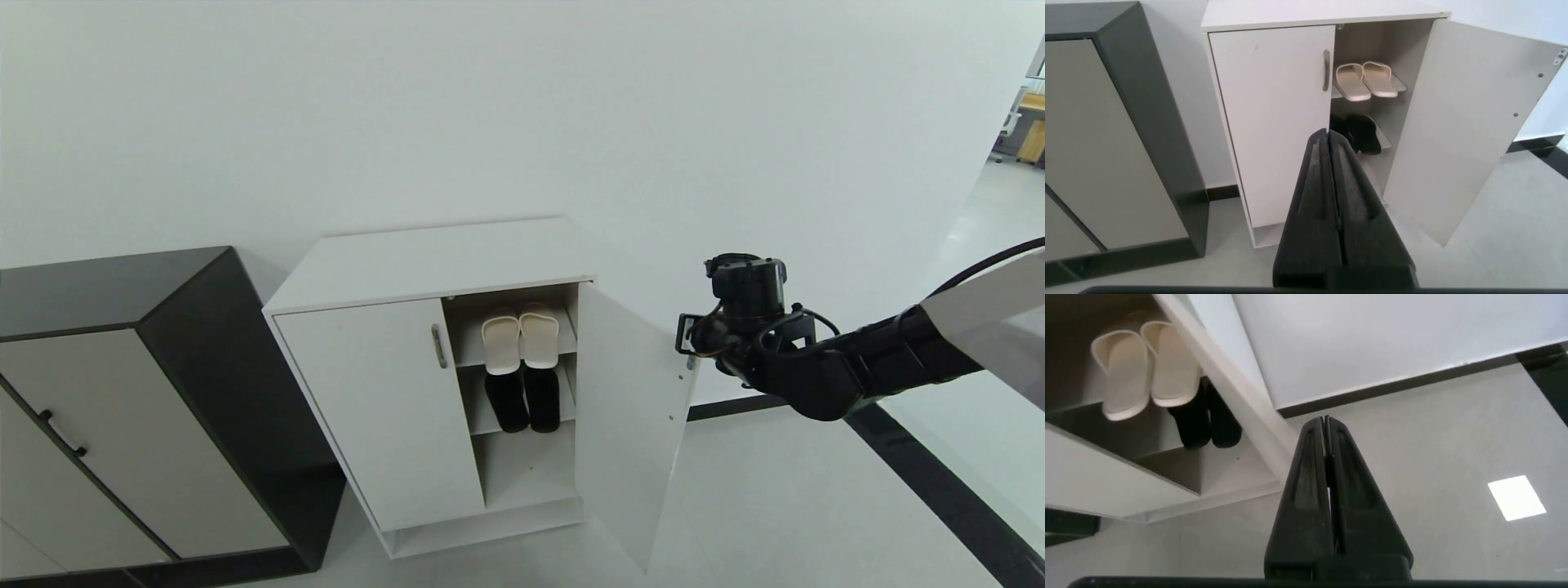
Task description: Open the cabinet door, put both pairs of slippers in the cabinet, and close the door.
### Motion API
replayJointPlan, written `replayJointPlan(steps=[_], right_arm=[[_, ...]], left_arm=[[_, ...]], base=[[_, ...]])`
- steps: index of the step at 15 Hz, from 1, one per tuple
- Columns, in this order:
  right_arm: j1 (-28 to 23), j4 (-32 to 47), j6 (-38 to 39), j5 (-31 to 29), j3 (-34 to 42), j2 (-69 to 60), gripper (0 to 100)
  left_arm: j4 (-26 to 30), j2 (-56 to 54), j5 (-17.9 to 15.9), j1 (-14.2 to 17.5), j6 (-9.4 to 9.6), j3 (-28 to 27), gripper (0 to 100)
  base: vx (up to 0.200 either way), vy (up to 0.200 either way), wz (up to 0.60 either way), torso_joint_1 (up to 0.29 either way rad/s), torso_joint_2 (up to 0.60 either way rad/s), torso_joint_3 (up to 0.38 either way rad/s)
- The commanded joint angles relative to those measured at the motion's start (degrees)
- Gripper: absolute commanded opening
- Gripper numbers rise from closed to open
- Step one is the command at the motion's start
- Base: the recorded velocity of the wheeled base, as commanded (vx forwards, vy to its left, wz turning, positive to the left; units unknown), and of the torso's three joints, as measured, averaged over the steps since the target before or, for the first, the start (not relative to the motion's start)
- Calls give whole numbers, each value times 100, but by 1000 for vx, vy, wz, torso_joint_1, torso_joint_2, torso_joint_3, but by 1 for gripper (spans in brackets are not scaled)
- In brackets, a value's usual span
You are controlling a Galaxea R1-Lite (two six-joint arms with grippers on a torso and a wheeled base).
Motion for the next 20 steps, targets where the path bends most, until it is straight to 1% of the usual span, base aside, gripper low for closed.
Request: replayJointPlan(steps=[1,12,16,20], right_arm=[[-31,-5,-10,-8,-44,174,0],[-101,-5,-27,-17,-71,341,0],[84,-5,-27,-43,44,297,0],[453,-5,-27,-43,281,138,0]], left_arm=[[-2,8,2,-8,0,0,0],[-2,8,19,1,-26,0,0],[-2,8,19,1,-26,0,0],[-2,8,19,1,-26,0,0]], base=[[0,0,0,0,0,0],[0,0,0,0,0,0],[0,0,0,0,0,0],[0,0,0,0,0,0]])
